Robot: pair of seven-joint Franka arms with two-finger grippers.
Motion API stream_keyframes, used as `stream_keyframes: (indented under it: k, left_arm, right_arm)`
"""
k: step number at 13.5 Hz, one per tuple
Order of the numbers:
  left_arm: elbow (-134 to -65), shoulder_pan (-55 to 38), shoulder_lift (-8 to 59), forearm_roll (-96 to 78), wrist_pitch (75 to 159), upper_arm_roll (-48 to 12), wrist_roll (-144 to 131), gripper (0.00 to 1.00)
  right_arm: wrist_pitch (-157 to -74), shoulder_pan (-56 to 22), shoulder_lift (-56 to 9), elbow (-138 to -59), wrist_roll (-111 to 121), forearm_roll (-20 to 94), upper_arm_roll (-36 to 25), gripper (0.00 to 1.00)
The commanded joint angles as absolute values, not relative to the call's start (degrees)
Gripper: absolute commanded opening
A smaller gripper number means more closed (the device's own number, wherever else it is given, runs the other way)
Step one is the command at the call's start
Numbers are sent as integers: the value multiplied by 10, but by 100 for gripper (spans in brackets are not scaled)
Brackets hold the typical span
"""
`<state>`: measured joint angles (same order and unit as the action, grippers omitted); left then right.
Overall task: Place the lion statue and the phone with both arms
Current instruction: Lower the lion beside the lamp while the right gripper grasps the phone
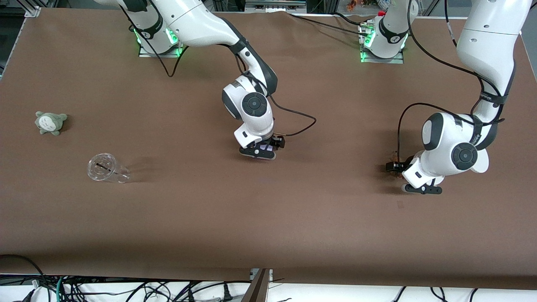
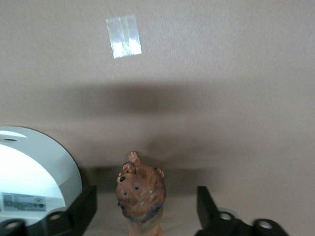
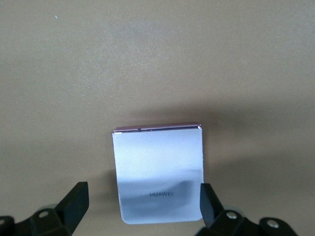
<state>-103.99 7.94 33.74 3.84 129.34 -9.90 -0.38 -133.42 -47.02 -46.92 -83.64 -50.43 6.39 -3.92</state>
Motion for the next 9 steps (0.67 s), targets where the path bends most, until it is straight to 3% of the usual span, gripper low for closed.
stream_keyframes:
  k: [1, 9]
  left_arm:
    - [-1032, 83, 286, 49, 1266, -102, 2, 100]
    - [-898, 85, 163, 47, 1068, -103, 1, 100]
  right_arm:
    - [-1332, -471, -473, -826, -476, 61, -46, 100]
    - [-1333, -467, -486, -826, -448, 58, -49, 100]
